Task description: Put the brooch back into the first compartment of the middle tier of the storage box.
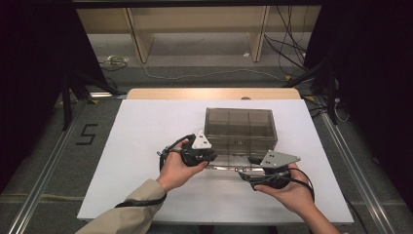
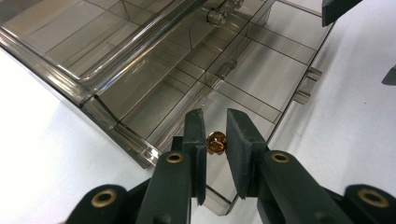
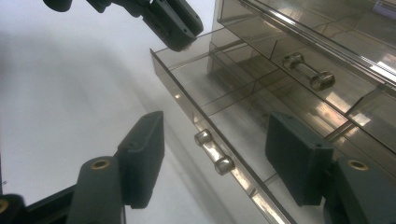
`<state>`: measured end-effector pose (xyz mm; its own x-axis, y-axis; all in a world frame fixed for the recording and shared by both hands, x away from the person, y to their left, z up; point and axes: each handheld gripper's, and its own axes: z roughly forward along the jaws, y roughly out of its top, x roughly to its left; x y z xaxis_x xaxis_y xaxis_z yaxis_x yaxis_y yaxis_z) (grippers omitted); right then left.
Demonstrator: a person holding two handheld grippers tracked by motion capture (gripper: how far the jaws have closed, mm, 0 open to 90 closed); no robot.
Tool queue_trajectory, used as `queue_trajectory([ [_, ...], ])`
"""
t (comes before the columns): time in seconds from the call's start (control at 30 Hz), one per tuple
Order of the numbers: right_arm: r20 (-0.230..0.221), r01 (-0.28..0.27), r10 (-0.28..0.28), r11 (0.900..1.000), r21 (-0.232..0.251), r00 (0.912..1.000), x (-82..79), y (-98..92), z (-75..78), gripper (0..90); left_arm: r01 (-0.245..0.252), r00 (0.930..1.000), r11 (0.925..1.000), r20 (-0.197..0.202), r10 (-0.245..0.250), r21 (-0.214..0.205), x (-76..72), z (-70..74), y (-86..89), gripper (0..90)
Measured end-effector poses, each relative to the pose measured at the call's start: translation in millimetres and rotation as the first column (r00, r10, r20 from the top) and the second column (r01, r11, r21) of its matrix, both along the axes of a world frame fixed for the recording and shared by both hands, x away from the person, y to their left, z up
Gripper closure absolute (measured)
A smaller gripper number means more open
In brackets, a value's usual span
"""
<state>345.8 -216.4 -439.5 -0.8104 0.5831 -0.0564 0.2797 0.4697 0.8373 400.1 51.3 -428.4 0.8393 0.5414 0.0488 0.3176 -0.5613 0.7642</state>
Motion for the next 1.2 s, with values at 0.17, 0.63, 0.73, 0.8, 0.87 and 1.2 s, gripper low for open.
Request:
queue_trajectory([
  [0.17,-0.003,0.001,-0.001,1.0,-0.001,1.0,-0.1,-0.1,0.1,38.5,0.002,1.0,1.0,-0.004,-0.002,0.0,0.0,-0.6,-1.9,78.3],
  [0.63,0.0,0.001,-0.001,1.0,0.001,1.0,0.0,0.0,0.0,38.5,0.008,1.0,1.0,-0.004,-0.008,0.001,0.4,-1.0,-5.9,78.4],
  [0.73,-0.002,0.001,-0.001,1.0,0.0,1.0,-0.2,-0.1,0.2,38.5,0.011,0.9999,0.9999,-0.001,-0.011,0.004,0.5,-0.9,-7.0,78.3],
  [0.8,-0.002,0.001,-0.001,1.0,0.0,1.0,-0.1,-0.2,0.1,38.5,0.014,0.9999,0.9999,0.001,-0.014,0.007,0.7,-0.9,-7.7,78.4],
  [0.87,-0.001,0.0,0.0,1.0,0.0,1.0,-0.2,-0.1,0.2,38.5,0.017,0.9999,0.9998,0.0,-0.017,0.008,0.6,-1.0,-8.5,78.4],
  [1.2,-0.001,-0.002,0.002,1.0,0.001,1.0,0.1,0.1,-0.1,38.5,0.025,0.9997,0.9996,-0.002,-0.025,0.011,1.5,-2.2,-12.8,78.4],
])
